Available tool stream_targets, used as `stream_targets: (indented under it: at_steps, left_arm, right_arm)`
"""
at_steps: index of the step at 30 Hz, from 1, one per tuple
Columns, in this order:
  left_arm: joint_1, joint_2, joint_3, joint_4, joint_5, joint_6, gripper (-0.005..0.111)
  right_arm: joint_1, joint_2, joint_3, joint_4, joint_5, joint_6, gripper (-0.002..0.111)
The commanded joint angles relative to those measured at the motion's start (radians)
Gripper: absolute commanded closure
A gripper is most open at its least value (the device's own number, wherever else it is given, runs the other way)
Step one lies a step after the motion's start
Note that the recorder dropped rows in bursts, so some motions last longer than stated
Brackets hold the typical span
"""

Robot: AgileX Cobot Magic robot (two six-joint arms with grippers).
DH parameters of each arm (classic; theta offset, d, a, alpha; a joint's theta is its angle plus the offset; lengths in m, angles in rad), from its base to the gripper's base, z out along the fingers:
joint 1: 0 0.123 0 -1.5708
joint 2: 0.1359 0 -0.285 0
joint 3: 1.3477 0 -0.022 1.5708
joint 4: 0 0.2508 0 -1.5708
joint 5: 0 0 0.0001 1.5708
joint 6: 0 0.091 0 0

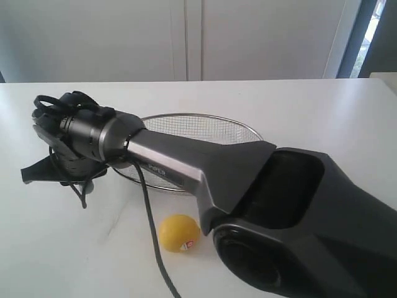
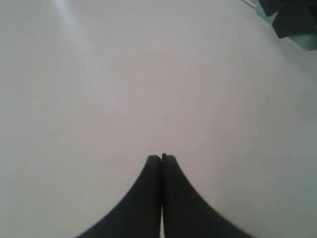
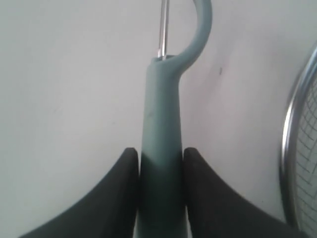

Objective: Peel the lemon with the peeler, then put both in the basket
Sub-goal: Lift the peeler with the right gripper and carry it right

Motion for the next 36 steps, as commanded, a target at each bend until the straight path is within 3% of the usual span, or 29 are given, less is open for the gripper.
stream_targets:
  at_steps: [1, 18, 26, 36]
  left_arm:
    - [0.002, -0.004, 0.009, 0.003, 0.007, -0.002, 0.107]
    - [0.002, -0.004, 0.009, 0.003, 0.007, -0.002, 0.107]
    - [0.002, -0.004, 0.009, 0.003, 0.007, -0.002, 0.107]
    - [0.002, -0.004, 0.009, 0.003, 0.007, -0.002, 0.107]
  right_arm:
    - [0.022, -0.043, 0.000, 0.001, 0.008, -0.055, 0.108]
    - [0.022, -0.225, 0.000, 0.016, 0.176, -0.241, 0.108]
    - [-0.067, -0.253, 0.000, 0.098, 0.305, -0.339, 0.108]
    - [-0.142, -0.257, 0.000, 0.192, 0.305, -0.379, 0.108]
